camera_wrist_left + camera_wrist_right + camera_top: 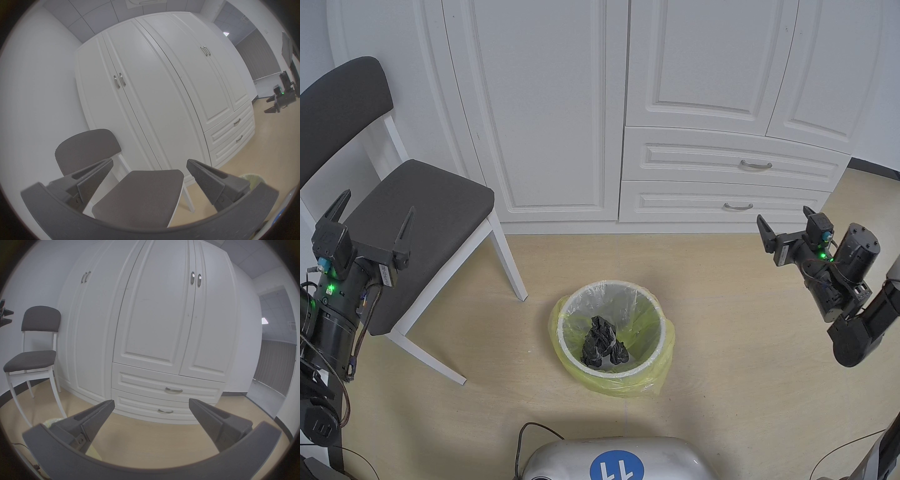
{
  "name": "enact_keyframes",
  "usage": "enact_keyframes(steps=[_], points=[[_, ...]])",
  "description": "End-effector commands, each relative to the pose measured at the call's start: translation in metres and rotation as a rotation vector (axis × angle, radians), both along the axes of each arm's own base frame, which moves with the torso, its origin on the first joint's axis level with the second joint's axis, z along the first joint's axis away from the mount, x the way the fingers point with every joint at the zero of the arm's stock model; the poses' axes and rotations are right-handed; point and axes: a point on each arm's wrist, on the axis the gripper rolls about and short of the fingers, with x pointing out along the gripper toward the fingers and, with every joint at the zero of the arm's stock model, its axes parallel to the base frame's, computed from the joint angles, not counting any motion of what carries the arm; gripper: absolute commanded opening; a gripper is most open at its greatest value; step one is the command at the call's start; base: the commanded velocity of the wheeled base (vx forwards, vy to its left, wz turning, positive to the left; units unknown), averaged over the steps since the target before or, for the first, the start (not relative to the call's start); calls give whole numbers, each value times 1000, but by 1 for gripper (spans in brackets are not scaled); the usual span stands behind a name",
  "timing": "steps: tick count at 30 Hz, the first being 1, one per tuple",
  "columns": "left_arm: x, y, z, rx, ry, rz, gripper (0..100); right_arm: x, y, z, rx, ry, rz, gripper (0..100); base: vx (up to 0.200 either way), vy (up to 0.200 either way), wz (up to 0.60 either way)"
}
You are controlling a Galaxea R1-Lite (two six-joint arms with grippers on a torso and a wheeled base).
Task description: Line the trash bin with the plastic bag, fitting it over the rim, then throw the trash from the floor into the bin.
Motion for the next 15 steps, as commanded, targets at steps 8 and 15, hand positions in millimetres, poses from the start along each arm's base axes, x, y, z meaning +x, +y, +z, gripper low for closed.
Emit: enact_keyframes(steps=[8, 15], points=[[-24, 8, 14, -99, -87, -27, 100, -96, -18, 38, 104, -103, 40, 100, 0, 0, 0], [-71, 25, 23, -196, -202, -49, 100, -142, -31, 49, 129, -178, 22, 100, 0, 0, 0]])
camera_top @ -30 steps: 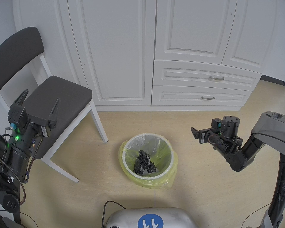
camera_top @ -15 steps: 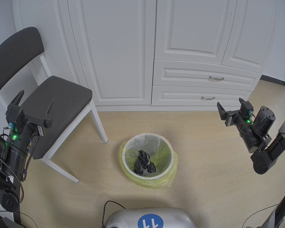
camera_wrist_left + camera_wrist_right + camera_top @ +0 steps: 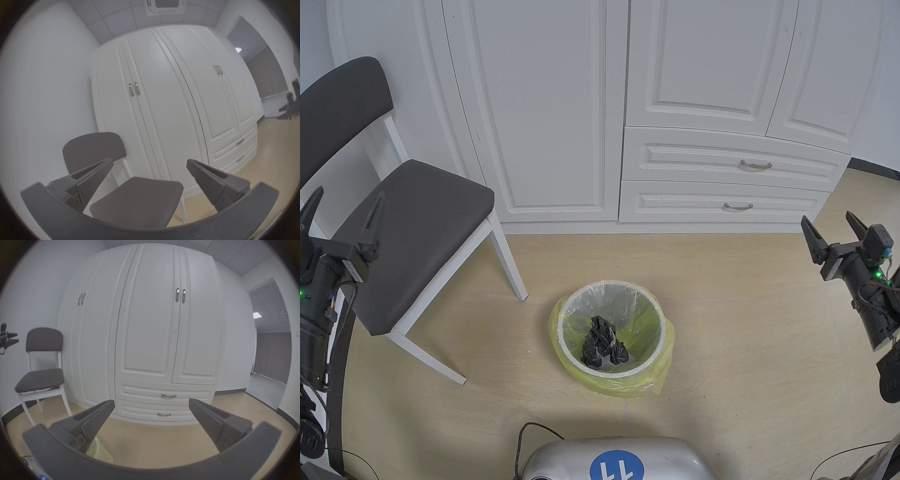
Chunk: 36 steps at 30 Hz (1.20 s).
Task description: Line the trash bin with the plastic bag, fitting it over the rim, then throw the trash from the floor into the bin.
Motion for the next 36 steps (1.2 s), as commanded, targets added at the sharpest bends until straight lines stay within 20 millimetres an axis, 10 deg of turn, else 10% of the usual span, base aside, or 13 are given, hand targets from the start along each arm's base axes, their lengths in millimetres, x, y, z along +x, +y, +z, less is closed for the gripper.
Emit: enact_keyframes(steps=[1, 21, 36], points=[[-42, 14, 8, -72, -107, -15, 100, -46, -12, 17, 36, -113, -9, 100, 0, 0, 0], [-123, 46, 12, -182, -114, 74, 100, -199, -42, 30, 78, -128, -54, 100, 0, 0, 0], [-161, 52, 15, -198, -199, 96, 100, -248, -45, 21, 162, -294, -121, 100, 0, 0, 0]])
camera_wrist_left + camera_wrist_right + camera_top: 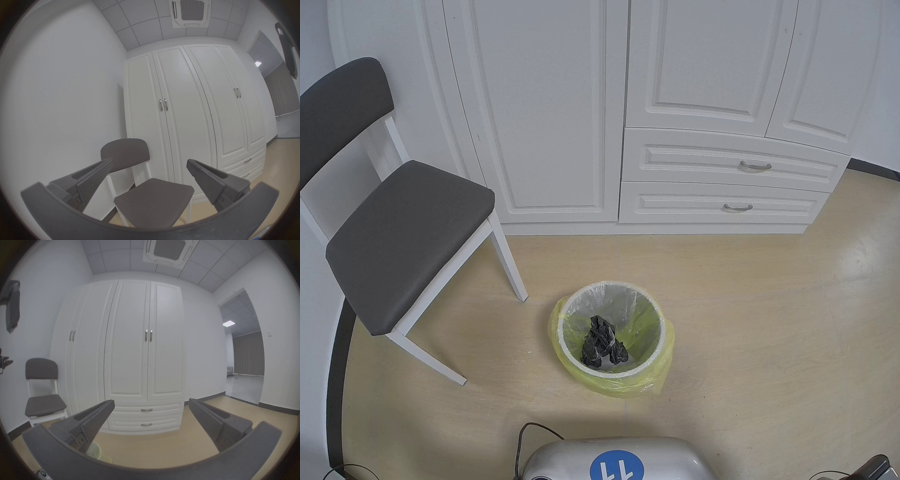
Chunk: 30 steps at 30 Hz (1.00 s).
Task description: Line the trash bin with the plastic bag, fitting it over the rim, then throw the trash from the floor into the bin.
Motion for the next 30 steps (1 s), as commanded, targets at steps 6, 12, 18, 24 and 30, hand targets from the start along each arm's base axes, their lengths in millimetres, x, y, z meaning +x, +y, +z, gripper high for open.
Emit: enact_keyframes(steps=[6, 12, 18, 24, 30], points=[[-41, 4, -2, -5, -71, 54, 100, -42, -1, -11, 46, -183, 13, 100, 0, 0, 0], [-50, 5, -8, -23, -82, 52, 100, -58, -1, -17, 43, -232, 19, 100, 0, 0, 0], [-60, 5, -21, -29, -65, 59, 100, -66, 0, -19, 50, -276, 0, 100, 0, 0, 0], [-67, 4, -32, -56, -55, 60, 100, -69, 0, -16, 72, -296, 11, 100, 0, 0, 0], [-74, 3, -46, -82, -44, 47, 100, -70, 0, -15, 76, -304, 11, 100, 0, 0, 0]])
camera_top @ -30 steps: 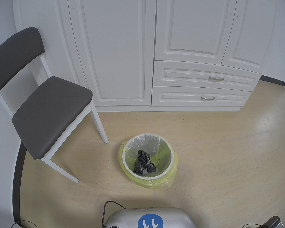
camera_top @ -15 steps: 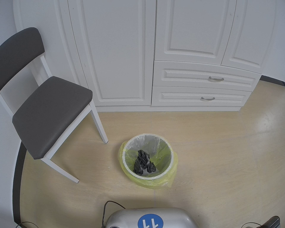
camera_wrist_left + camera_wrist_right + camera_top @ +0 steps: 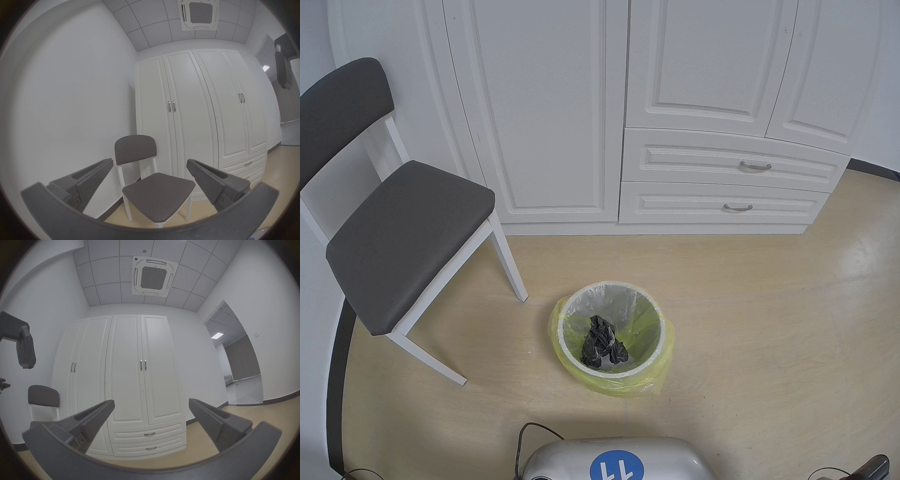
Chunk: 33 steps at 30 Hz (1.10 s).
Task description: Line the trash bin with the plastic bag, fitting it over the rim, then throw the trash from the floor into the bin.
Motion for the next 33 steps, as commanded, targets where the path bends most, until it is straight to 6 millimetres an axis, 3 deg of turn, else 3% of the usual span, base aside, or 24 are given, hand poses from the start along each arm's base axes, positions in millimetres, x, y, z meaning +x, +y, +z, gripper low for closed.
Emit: enact_keyframes(steps=[1, 8, 19, 22, 29, 33], points=[[-8, -1, -8, -4, -33, 6, 100, -3, 0, 0, 1, -17, 0, 100, 0, 0, 0], [-9, -4, -25, 26, 24, -39, 100, -2, 0, -2, 8, -13, -6, 100, 0, 0, 0], [15, -5, -64, 36, 162, -87, 100, -2, 0, -3, 3, -87, -16, 100, 0, 0, 0], [23, -5, -83, 44, 217, -103, 100, 6, 0, -14, 1, -87, -24, 100, 0, 0, 0], [27, -6, -99, -9, 359, -144, 100, 29, 0, -51, -25, 22, -48, 100, 0, 0, 0], [29, -6, -110, -13, 475, -141, 100, 33, 0, -55, 2, 71, -23, 100, 0, 0, 0]])
